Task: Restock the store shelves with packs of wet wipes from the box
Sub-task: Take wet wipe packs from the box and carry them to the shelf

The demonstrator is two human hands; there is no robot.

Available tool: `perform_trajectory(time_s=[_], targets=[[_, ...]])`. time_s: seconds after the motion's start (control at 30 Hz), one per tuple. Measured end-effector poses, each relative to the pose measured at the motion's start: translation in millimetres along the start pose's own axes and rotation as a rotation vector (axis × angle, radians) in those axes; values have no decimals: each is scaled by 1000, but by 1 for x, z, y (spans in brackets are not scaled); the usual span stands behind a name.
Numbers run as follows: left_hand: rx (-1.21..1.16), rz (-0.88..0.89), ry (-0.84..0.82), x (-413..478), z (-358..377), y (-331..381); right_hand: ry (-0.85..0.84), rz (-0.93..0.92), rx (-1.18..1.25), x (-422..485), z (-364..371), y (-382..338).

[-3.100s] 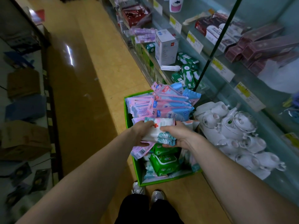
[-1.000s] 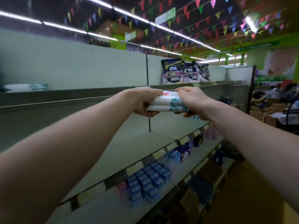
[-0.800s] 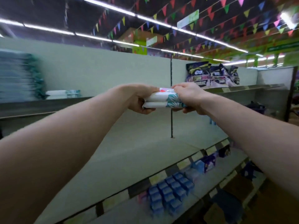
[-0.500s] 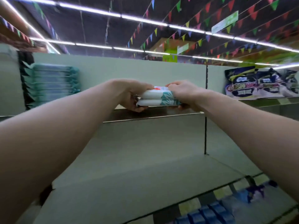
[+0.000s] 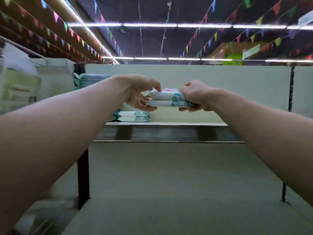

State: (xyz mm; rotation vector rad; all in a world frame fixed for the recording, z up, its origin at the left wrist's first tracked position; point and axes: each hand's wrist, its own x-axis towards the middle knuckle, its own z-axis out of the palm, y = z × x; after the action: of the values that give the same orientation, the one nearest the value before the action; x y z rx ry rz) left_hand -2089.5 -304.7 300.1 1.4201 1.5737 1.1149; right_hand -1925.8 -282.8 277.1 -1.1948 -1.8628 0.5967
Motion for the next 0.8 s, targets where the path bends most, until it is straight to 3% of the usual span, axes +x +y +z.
perform_trajectory(time_s=[0.37,0.53,0.8], targets=[[128,-27,193,43,-41,-17,-177,55,89,74,50,-14],[207,-38,114,64,-64,-20,-235,96,37,102,69,-27],[617,62,127,89,-75,-27,-251,119,-84,127,86,-36]])
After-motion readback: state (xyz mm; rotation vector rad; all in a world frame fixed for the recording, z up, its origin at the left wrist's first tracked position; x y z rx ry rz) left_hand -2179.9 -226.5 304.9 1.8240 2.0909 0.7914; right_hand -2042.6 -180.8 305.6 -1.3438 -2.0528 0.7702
